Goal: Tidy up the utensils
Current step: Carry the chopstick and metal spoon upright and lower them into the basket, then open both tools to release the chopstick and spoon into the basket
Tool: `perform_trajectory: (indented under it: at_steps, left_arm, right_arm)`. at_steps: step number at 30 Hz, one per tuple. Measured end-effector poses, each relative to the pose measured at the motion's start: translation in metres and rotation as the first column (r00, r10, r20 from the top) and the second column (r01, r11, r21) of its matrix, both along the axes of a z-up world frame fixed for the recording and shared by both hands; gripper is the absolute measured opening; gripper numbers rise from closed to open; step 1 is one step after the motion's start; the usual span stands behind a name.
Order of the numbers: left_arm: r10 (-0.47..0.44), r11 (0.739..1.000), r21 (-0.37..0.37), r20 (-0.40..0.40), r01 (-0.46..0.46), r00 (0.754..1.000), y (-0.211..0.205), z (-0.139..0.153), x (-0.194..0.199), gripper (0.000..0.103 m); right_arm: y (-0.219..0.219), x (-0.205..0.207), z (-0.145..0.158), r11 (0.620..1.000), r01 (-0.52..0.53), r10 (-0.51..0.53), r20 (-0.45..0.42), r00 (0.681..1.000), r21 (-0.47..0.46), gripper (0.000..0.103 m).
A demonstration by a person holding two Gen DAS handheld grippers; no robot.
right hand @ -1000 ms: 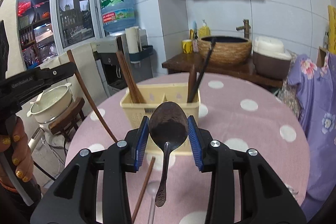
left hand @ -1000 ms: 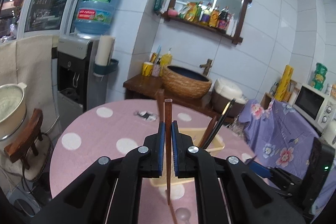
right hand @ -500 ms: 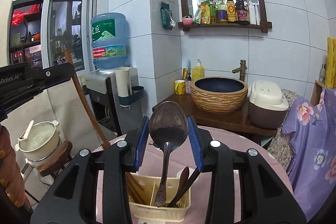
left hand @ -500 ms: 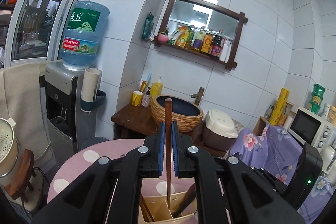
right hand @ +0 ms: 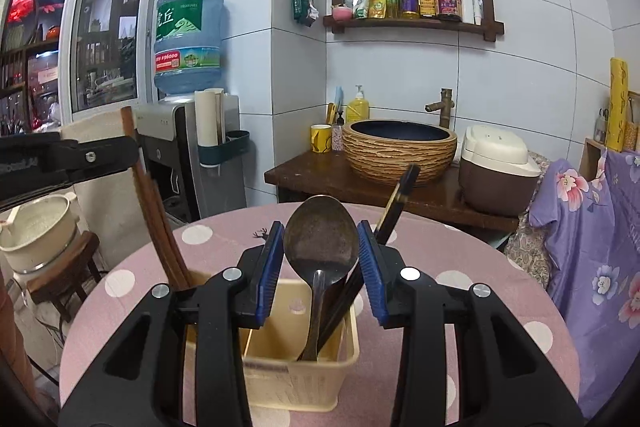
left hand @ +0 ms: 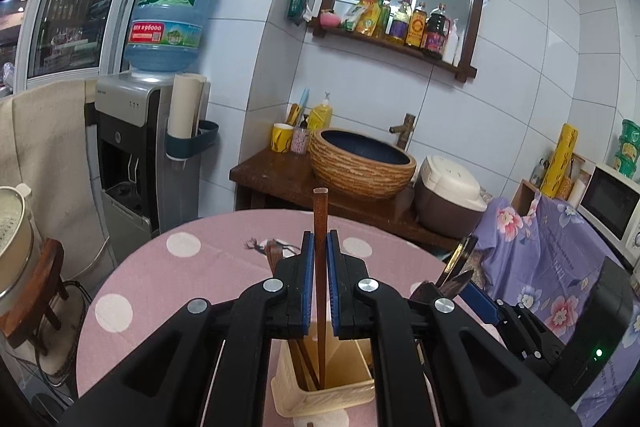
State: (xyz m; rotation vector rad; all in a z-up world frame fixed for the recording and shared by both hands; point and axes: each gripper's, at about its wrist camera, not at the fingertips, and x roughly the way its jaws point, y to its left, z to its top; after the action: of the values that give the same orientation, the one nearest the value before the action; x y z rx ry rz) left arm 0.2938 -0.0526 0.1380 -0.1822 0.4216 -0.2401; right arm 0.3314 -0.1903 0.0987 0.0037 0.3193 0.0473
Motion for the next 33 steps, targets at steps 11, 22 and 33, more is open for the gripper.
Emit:
perform_trajectory:
  at_steps: [11,22,33]
  left_arm:
    - [-0.008,0.999,0.031,-0.069,0.010,0.998,-0.002,-0.037,-0.001,0.007]
    - [-0.009,0.999,0.043,0.022,0.008,1.000,0.005,-0.033,-0.041,0.066]
    - [0.023,0.998,0.052,-0.085,-0.018,0.996,0.037,-0.071,-0.076,0.089]
  right_arm:
    - [0.009,-0.011,-0.036,0.998,-0.028,0.025,-0.063,0.998,-0.050,0.038]
    - [-0.002,-0.034,-0.037,0.999,-0.017,0.015,-0.043,0.999,-0.031,0.052]
    - [-0.013,-0.087,-0.049,0.999,-0.018,0.013,-0.146,0.989,-0.034,0.062]
